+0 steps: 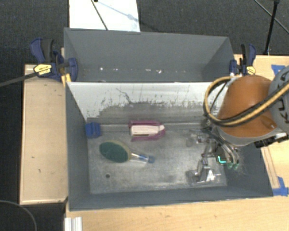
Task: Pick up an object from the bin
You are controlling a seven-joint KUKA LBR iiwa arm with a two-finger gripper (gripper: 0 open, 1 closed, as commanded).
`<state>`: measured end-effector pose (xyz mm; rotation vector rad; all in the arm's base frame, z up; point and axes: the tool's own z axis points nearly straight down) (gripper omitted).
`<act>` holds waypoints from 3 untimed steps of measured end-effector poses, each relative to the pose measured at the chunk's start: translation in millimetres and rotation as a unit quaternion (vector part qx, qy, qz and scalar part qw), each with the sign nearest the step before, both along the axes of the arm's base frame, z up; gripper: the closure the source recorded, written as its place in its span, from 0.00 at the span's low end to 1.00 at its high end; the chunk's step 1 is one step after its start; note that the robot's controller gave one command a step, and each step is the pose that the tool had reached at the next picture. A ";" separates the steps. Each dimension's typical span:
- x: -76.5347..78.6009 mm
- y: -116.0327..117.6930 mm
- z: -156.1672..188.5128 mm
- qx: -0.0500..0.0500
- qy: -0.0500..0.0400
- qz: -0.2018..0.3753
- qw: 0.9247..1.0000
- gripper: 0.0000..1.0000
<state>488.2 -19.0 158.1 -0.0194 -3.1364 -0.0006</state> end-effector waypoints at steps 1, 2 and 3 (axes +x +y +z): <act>20.9 -106.4 -86.5 0.000 -0.001 0.070 0.998 0.00; -4.2 -79.1 -85.0 0.000 -0.007 0.346 0.938 0.00; -6.2 -79.5 -86.3 0.001 -0.005 0.345 0.939 1.00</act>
Offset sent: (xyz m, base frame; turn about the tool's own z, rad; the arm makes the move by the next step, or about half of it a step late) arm 0.0212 -0.1035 -0.0865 -0.1444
